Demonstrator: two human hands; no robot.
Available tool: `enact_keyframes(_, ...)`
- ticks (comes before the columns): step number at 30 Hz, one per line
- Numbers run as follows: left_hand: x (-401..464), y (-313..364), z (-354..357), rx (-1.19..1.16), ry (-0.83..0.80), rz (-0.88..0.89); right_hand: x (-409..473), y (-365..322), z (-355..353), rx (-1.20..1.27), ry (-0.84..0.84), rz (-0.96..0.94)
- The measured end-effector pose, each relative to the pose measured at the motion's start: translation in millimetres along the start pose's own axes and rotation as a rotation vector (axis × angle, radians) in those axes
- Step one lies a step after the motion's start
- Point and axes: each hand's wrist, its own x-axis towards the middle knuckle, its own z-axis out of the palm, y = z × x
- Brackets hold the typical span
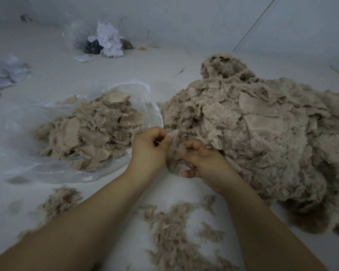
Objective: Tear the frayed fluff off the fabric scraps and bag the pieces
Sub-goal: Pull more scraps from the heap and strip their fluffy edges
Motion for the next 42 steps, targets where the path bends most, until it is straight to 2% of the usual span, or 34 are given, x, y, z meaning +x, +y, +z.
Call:
enact_keyframes(5,-5,6,-3,0.124,-0.102,0.148,-1,0,2,0.042,-0.011,-0.009)
enact_keyframes(9,-8,4,-1,0.018,-0.170,0.009,-2,-2,3,-0.012,-0.017,0.007)
enact_keyframes(13,-6,2,0,0.059,-0.158,-0.034,-1,-3,4,0.028,0.026,0.043)
enact_keyframes(16,-4,2,0,0.159,-0.280,0.002,0,-1,4,0.050,0.089,0.057)
enact_keyframes(21,-4,3,-1,0.224,-0.313,0.100,-2,0,2,-0.023,0.039,-0.008)
enact_keyframes(24,-6,2,-1,0.225,-0.403,0.098,-3,1,1,0.023,0.022,-0.043)
enact_keyframes(31,-4,-3,3,0.188,-0.243,0.074,-1,2,1,0.081,-0.011,-0.039)
enact_keyframes(36,4,-4,0,0.033,-0.176,-0.076,0,5,-4,0.026,-0.045,-0.044)
enact_keyframes(42,13,-3,-8,-0.163,-0.062,-0.173,1,4,-3,-0.076,0.016,-0.007)
